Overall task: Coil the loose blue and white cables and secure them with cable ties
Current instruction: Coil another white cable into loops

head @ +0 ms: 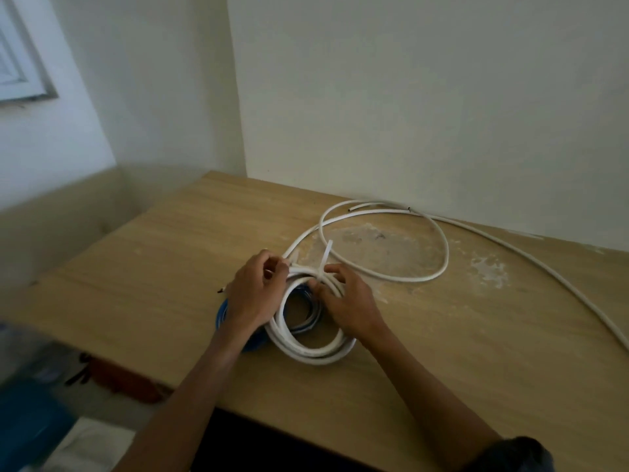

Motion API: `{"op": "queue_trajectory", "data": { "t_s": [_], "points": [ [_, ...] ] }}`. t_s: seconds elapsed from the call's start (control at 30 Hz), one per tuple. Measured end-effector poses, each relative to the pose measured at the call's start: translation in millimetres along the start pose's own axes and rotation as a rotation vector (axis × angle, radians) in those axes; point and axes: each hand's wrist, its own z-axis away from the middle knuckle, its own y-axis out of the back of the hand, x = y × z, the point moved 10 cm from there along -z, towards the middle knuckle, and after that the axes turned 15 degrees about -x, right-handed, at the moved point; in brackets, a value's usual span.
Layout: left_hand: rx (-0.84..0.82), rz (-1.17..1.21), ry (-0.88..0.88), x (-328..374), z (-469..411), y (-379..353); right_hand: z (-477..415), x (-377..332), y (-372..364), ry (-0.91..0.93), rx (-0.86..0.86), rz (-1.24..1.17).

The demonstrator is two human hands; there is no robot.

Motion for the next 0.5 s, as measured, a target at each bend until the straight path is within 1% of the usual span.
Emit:
{"op": "queue_trajectory", "data": {
  "t_s": [0.07, 0.2, 0.3, 0.4, 0.5],
  "points": [
    [-0.012, 0.066, 0.023, -5.5, -4.8, 8.5, -6.5, -6.4, -7.1, 0.008, 0.049, -0.06],
    [-0.044, 0.178, 0.072, -29.7, -20.5, 39.3, -30.5, -28.0, -31.9, 0.016, 0.086, -0.079],
    [-0.074, 0.212, 0.078, -41.2, -28.8, 53.2, -48.1, -32.9, -48.8, 0.001, 0.108, -0.065],
    [-0.111, 0.116, 0.051, -36.2, -35.3, 54.7, -53.9, -31.1, -51.3, -0.001, 0.084, -0.082],
    [-0.036, -0.069, -0.05, -18.4, -42.9, 63.5, -54.6, -29.5, -42.5, -0.002, 0.047, -0.164]
  ]
}}
